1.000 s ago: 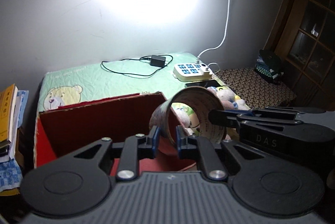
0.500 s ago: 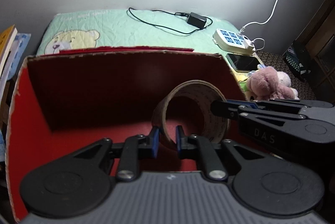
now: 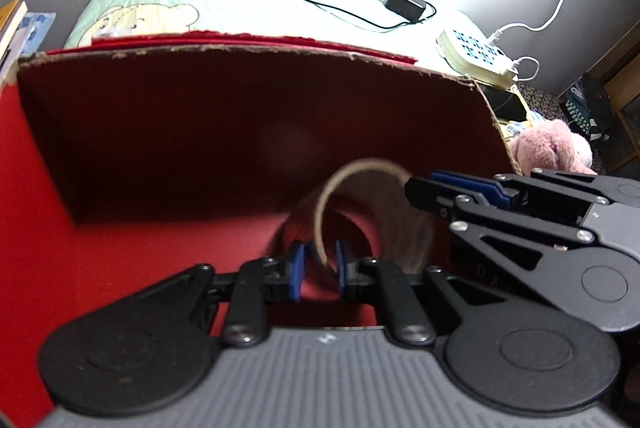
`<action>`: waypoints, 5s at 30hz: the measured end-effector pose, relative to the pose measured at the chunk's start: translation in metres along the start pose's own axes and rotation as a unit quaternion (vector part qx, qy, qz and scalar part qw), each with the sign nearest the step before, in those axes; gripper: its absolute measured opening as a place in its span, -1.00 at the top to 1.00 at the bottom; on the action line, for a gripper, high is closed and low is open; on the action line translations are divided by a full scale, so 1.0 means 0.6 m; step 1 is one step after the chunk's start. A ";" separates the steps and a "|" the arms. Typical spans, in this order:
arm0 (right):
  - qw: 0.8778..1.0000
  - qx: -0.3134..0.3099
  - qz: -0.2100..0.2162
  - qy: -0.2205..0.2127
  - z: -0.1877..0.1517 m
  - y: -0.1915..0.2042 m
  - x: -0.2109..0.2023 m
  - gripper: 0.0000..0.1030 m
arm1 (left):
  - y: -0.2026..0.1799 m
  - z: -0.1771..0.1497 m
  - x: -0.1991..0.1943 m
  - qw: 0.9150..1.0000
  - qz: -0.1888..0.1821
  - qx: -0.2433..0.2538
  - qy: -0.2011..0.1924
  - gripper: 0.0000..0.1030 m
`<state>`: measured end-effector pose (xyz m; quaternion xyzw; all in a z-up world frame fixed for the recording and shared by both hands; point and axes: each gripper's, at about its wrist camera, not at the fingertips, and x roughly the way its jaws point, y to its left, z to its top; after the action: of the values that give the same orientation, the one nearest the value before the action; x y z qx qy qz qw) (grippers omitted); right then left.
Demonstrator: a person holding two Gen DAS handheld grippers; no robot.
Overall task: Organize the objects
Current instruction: 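Lower the tape roll into the red box and open the right gripper, then withdraw the right gripper up out of the red box, then reach the right gripper down to the pinecone and close on it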
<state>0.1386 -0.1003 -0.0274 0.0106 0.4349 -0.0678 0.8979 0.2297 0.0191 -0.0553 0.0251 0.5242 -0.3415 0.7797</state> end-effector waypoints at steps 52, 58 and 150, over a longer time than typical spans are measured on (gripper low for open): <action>0.988 0.130 0.066 0.047 -0.036 0.073 -0.012 0.57 | -0.001 -0.027 -0.051 0.976 0.201 0.042 -0.067 0.15; 0.991 0.122 0.052 0.006 -0.047 0.061 -0.042 0.54 | -0.025 -0.039 -0.082 0.970 0.221 0.051 -0.085 -0.02; 0.896 0.312 0.269 0.168 -0.327 -0.036 -0.093 0.00 | -0.119 -0.331 -0.092 0.987 -0.039 0.137 0.073 -0.14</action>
<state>-0.0514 -0.0998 -0.1046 0.4180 0.5163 0.0468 0.7460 0.0190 0.0711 -0.0758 0.1360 0.5285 -0.4370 0.7150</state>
